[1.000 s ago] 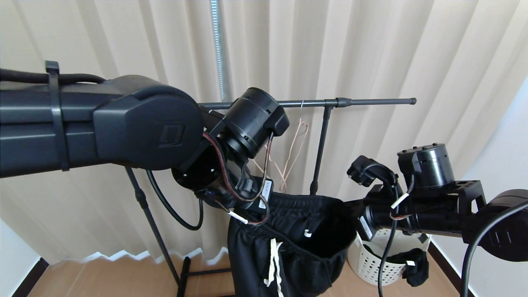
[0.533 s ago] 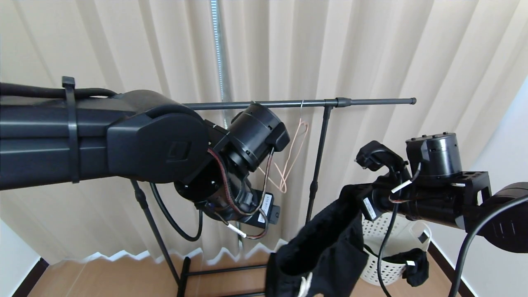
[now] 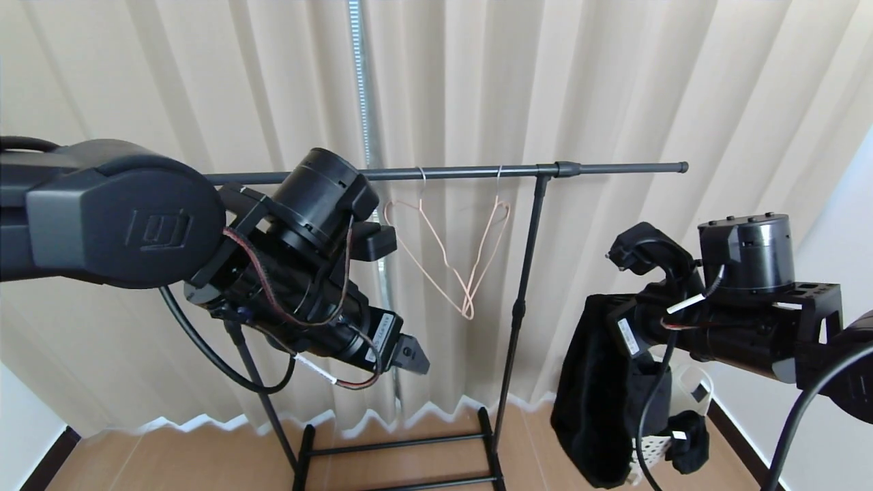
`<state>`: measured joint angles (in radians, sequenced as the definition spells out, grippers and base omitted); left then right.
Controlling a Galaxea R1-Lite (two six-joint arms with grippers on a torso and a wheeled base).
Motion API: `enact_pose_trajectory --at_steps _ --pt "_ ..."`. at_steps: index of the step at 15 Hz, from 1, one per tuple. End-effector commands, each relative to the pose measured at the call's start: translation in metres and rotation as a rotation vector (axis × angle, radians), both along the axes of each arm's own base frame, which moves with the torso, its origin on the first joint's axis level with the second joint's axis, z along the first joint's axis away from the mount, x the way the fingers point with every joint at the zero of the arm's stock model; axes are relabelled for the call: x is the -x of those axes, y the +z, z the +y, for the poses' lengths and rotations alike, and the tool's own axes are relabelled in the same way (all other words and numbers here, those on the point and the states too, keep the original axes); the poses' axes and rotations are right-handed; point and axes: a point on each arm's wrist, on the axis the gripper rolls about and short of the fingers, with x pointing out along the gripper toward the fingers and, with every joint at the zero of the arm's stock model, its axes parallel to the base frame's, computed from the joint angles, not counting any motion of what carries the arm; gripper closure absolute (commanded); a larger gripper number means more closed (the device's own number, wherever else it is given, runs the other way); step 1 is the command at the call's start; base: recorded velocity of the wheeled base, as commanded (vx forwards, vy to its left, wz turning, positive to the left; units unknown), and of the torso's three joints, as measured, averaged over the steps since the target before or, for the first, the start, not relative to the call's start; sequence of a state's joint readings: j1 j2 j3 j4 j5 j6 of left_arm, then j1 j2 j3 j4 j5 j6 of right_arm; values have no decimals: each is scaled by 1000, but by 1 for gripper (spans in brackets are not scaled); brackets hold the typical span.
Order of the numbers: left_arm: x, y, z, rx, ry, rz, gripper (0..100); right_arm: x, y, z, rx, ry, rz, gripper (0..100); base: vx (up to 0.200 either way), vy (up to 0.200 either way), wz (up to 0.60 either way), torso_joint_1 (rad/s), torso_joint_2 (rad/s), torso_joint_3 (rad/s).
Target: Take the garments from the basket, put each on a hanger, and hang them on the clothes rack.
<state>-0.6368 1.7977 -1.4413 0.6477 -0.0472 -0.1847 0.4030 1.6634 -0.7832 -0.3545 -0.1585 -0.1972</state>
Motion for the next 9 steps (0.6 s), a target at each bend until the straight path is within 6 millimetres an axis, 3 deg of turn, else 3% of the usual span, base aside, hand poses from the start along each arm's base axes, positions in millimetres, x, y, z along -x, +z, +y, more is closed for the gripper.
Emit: enact_pose_trajectory --at_steps 1,3,7,9 --pt "-5 -7 0 -29 54 -24 0 7 11 -5 -14 -6 -37 100 200 0 0 2 7 7" --pt "-14 -16 -12 -44 95 -58 0 7 13 -6 -16 -12 -43 100 200 0 0 -2 0 2" --pt "-18 -14 -21 -10 139 -67 0 6 13 -8 -16 -19 -44 100 200 0 0 7 5 2" --pt "-18 -16 -24 -43 166 -93 0 6 13 -9 -14 -20 -44 100 0 0 0 0 0 0"
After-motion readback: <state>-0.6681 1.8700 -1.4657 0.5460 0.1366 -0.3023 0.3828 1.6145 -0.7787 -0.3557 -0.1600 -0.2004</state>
